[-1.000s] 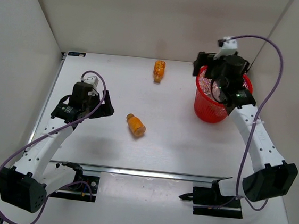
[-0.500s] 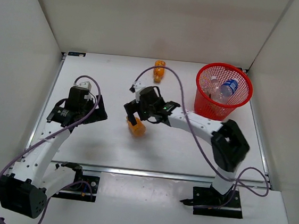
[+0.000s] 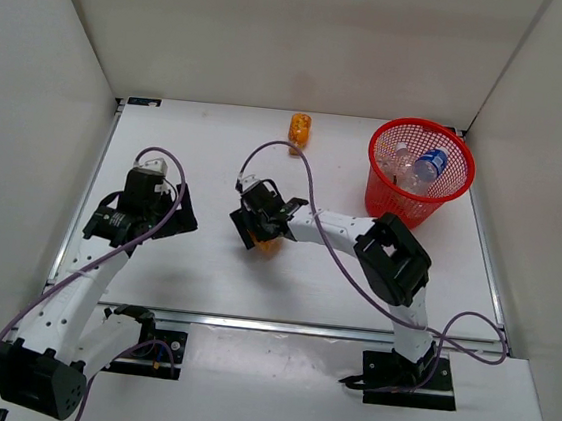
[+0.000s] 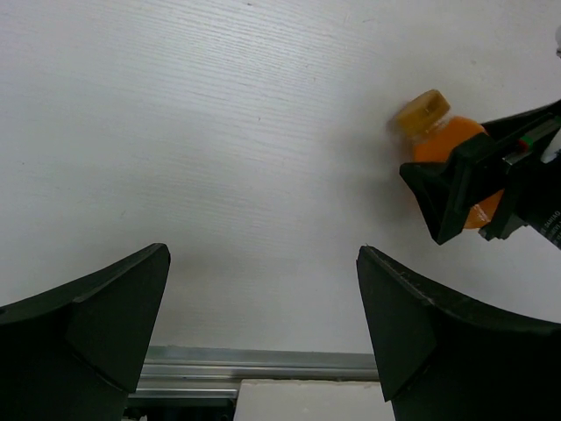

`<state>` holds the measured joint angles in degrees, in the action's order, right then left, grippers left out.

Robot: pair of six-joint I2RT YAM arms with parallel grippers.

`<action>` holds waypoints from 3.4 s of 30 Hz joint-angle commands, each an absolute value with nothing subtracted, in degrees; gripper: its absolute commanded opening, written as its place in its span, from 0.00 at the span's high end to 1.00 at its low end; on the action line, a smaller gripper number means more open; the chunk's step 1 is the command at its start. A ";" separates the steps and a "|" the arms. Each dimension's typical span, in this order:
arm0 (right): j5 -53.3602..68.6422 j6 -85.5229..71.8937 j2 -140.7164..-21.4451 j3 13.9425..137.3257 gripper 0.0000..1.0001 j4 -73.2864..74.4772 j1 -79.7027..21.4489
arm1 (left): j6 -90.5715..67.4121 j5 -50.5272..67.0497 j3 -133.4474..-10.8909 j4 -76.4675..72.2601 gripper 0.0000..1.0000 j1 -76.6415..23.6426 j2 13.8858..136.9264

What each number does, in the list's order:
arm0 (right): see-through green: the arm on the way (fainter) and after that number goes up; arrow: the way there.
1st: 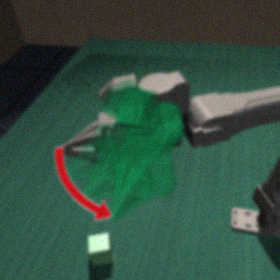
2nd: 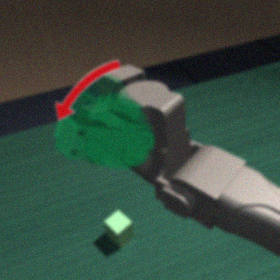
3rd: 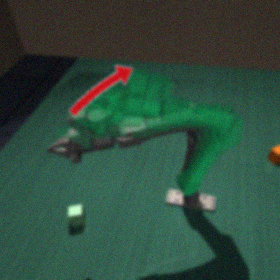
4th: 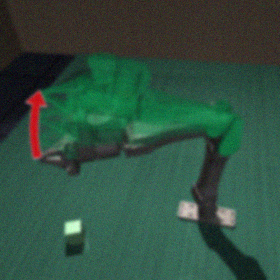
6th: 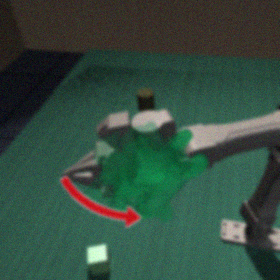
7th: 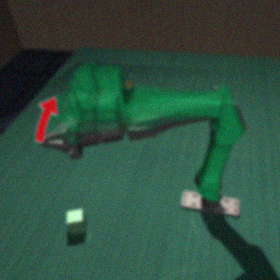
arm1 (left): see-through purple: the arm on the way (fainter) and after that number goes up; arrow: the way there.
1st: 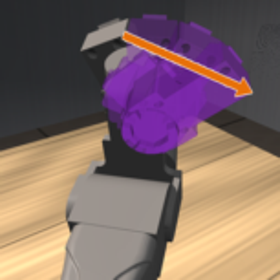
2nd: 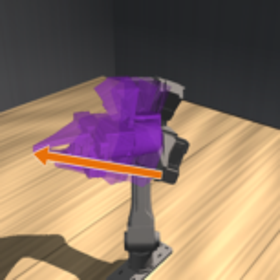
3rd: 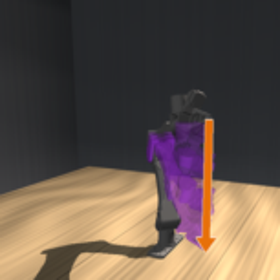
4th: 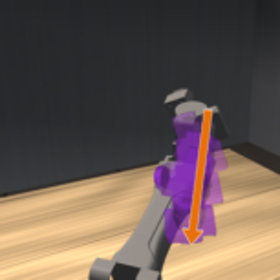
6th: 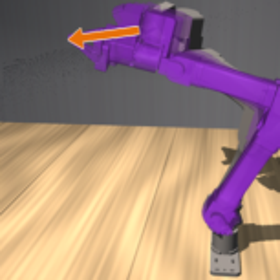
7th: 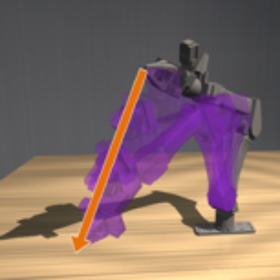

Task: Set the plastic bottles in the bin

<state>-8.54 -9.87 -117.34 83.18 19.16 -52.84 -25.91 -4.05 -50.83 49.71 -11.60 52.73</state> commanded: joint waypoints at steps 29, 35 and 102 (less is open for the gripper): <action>-3.09 -14.84 -90.09 88.00 0.55 10.91 -6.85 | -25.67 -0.36 -49.48 43.60 0.01 -11.34 53.96; -1.84 -14.85 -88.60 81.74 0.31 6.68 -6.50 | -25.84 -0.26 -48.78 42.80 0.01 -11.60 55.19; 7.99 -17.58 -149.78 159.34 0.67 21.70 -23.46 | -21.70 7.47 -63.03 40.35 0.01 -8.51 80.70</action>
